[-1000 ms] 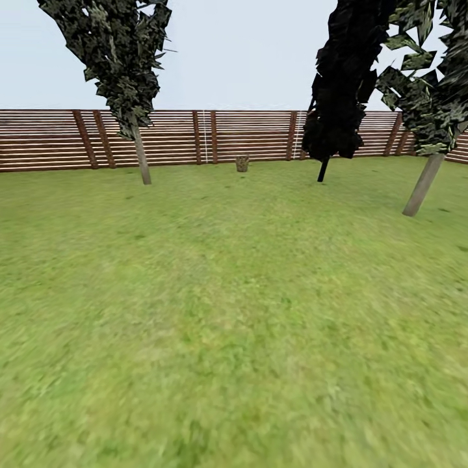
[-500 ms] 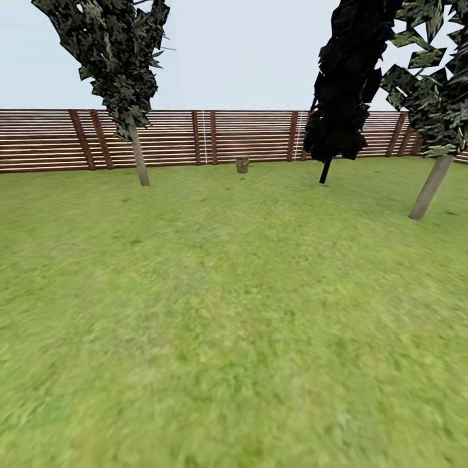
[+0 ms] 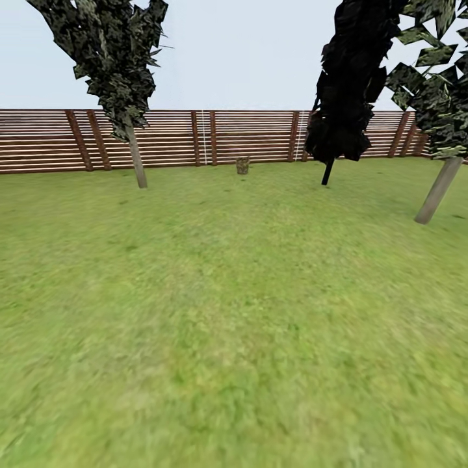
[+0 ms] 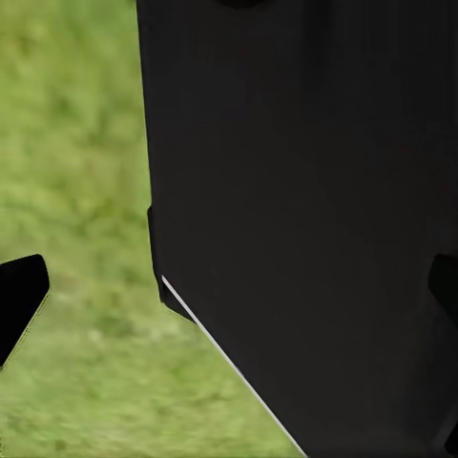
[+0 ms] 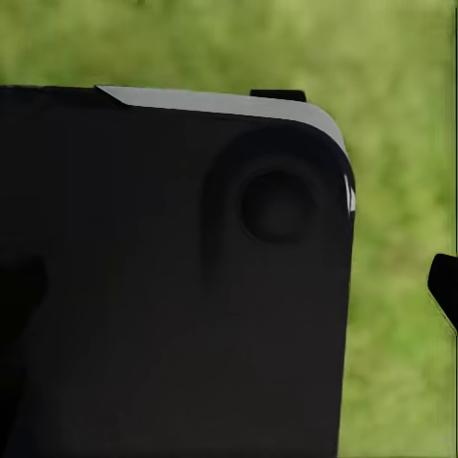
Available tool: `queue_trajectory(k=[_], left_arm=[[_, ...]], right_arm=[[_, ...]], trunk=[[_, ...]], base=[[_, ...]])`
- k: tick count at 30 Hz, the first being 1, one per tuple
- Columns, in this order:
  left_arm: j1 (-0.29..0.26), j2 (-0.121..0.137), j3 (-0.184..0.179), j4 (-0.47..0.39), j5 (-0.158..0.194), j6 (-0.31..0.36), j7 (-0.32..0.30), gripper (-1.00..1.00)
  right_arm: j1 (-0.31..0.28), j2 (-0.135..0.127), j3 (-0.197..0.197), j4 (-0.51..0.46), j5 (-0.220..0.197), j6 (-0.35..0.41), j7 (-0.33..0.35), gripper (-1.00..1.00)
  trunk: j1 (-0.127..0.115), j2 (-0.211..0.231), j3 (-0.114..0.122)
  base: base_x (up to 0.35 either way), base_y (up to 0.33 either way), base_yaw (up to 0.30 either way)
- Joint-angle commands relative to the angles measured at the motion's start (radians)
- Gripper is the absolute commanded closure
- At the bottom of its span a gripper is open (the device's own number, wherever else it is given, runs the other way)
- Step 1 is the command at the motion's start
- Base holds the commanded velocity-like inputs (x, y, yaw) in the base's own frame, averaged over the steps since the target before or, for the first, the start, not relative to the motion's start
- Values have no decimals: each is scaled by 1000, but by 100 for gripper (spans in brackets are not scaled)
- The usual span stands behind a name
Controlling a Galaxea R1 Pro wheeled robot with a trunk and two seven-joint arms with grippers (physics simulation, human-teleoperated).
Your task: Take the three Easter eggs out of the wicker basket on the lawn in the garden, then place them on the lawn next to a single tree (choose any tree) so that all three eggs are next to the same tree and none are left in the basket.
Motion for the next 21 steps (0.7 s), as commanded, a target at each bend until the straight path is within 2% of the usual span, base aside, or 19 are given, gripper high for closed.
queue_trajectory(k=[1, 21], left_arm=[[1, 0, 1, -2, 1, 0, -1, -100], [1, 0, 1, -2, 0, 0, -1, -100]], right_arm=[[-1, 0, 1, 1, 1, -3, 0, -100], [-1, 3, 1, 1, 2, -3, 0, -100]], trunk=[[1, 0, -1], [1, 0, -1]], base=[[341, 0, 0], [341, 0, 0]])
